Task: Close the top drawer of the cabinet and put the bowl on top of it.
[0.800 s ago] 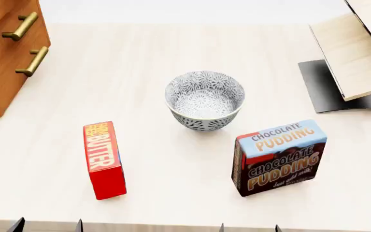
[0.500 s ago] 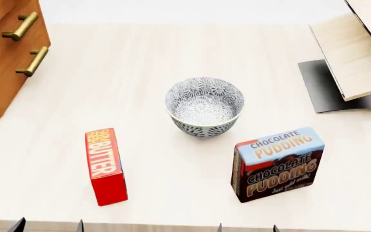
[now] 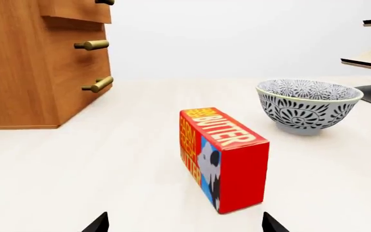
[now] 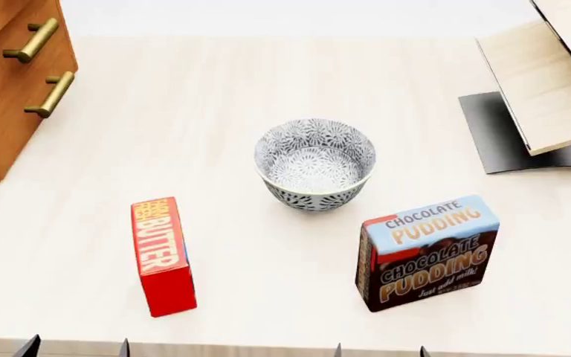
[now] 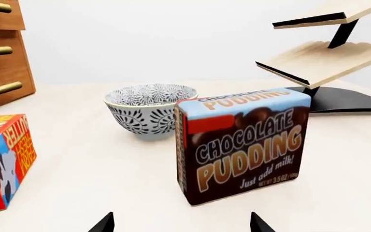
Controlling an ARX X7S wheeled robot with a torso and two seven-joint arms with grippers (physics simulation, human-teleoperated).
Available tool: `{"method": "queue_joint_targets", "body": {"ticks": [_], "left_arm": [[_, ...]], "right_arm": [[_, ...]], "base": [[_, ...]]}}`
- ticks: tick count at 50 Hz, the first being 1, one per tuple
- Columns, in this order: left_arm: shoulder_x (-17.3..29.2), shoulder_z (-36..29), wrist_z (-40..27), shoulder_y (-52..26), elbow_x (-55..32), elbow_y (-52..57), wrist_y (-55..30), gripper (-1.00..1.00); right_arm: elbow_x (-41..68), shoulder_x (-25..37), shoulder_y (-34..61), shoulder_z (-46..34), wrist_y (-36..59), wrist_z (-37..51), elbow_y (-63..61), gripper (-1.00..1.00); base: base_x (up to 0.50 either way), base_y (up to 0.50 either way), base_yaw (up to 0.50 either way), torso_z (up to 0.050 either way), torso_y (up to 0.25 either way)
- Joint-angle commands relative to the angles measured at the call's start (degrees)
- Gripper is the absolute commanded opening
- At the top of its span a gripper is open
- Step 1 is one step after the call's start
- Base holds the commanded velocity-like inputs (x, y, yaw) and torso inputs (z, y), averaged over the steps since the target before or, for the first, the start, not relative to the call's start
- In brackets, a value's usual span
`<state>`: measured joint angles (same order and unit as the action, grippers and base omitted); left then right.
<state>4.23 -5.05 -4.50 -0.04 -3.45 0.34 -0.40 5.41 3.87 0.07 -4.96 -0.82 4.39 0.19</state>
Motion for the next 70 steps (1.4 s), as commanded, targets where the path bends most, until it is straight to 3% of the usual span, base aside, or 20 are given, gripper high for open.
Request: {"method": "queue_joint_targets", "body": {"ticks": [1,45,70], "left_arm": [[0.8,-1.0,-0.9,0.0,-0.8,0.1,0.0,1.0],[3.2,-4.1,-4.1,-0.5,-2.1,-0.2,-0.2,1.0],[4.0,-4.6,-5.7,-0.4,-3.2,0.2,0.0,1.0]], "right_arm": [[1.0,0.8,0.0,-1.0,-0.4,0.9,0.1,1.0],[3.6,3.1,0.5,-3.7,-0.7,3.9,0.6,1.0],[5.3,4.0,0.5,-4.7,0.0,5.0,-0.2,1.0]], "base": [[0.0,0.0,0.0,0.0,0.0],[0.0,0.0,0.0,0.0,0.0],[0.0,0.0,0.0,0.047,0.0]]}}
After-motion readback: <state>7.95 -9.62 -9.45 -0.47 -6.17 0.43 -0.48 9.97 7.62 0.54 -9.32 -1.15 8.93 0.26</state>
